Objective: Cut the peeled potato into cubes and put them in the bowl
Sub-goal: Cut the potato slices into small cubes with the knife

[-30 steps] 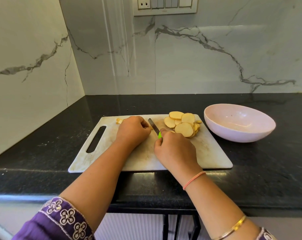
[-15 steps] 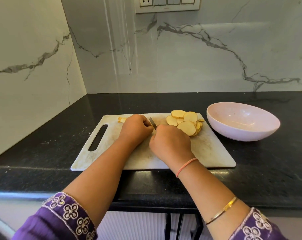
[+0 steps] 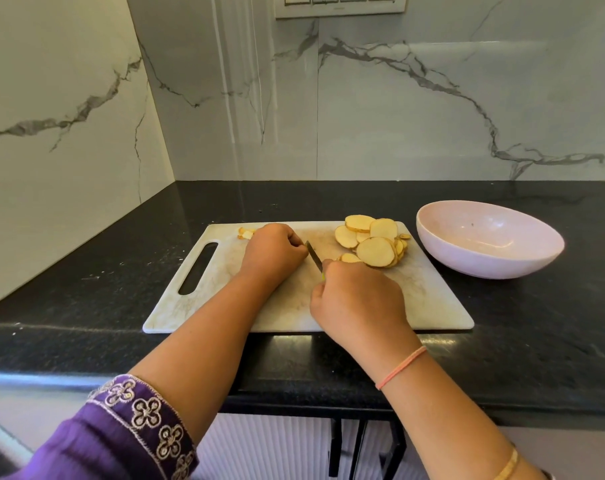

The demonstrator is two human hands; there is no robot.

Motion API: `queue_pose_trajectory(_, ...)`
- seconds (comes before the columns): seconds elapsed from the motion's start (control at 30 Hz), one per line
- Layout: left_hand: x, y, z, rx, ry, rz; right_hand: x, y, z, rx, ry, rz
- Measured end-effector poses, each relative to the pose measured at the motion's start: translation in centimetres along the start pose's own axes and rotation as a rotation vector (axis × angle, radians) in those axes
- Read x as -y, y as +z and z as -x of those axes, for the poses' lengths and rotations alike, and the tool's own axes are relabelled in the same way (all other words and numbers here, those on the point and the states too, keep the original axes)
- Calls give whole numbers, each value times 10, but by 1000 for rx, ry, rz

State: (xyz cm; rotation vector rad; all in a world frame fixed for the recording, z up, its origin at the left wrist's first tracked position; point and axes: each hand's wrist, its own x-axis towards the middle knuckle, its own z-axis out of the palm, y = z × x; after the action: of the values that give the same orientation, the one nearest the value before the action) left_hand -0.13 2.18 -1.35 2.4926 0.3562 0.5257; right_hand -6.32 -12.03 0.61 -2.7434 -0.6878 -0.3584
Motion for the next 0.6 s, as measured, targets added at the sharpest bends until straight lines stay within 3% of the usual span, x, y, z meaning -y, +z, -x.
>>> queue_pose_trajectory(0.27,7,1,0,-37,-12,14,-22,-24,1,-27,37,-100)
queue_pose_trajectory(0.6,1,4,-2,62,91,-28,-45,0,-19,-172,110,-306)
